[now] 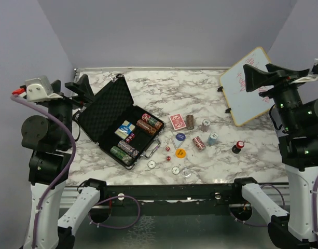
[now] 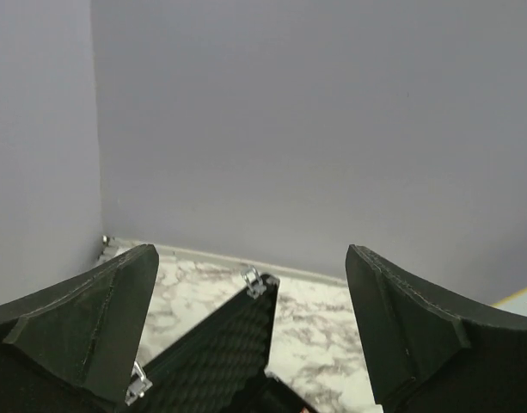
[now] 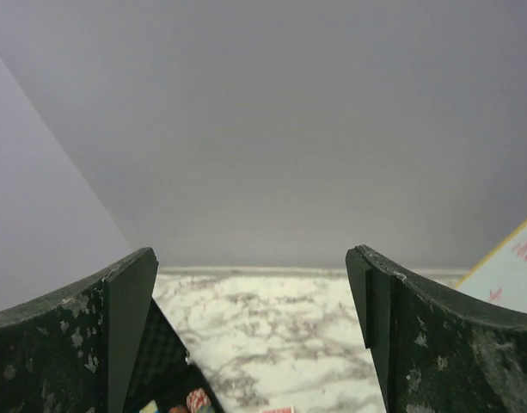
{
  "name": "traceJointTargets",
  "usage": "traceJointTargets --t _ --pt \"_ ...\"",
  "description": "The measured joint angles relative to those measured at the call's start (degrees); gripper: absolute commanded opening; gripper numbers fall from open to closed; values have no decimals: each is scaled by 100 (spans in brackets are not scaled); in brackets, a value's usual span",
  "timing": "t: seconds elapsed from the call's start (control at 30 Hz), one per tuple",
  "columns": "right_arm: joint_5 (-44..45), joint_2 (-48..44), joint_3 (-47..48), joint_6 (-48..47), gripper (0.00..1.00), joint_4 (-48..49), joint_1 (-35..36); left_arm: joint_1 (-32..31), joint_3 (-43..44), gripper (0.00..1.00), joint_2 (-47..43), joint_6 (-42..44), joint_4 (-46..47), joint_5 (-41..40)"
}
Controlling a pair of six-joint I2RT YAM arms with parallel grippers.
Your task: Pack up texas hold em set
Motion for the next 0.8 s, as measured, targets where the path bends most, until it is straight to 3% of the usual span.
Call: traceJointTargets --t 0.17,0.47,0.67,0.8 --pt "-179 -107 -931 177 99 -131 0 0 -855 99 -214 -188 -149 514" --pt "-1478 535 -2275 424 93 -9 179 0 -2225 99 -514 -625 -271 1672" --pt "-844 1729 -2520 400 82 -35 2441 0 -2699 99 -721 -866 -109 1801" --pt "-516 2612 -2485 339 79 -42 3460 0 -2717 99 -798 -962 -15 1716"
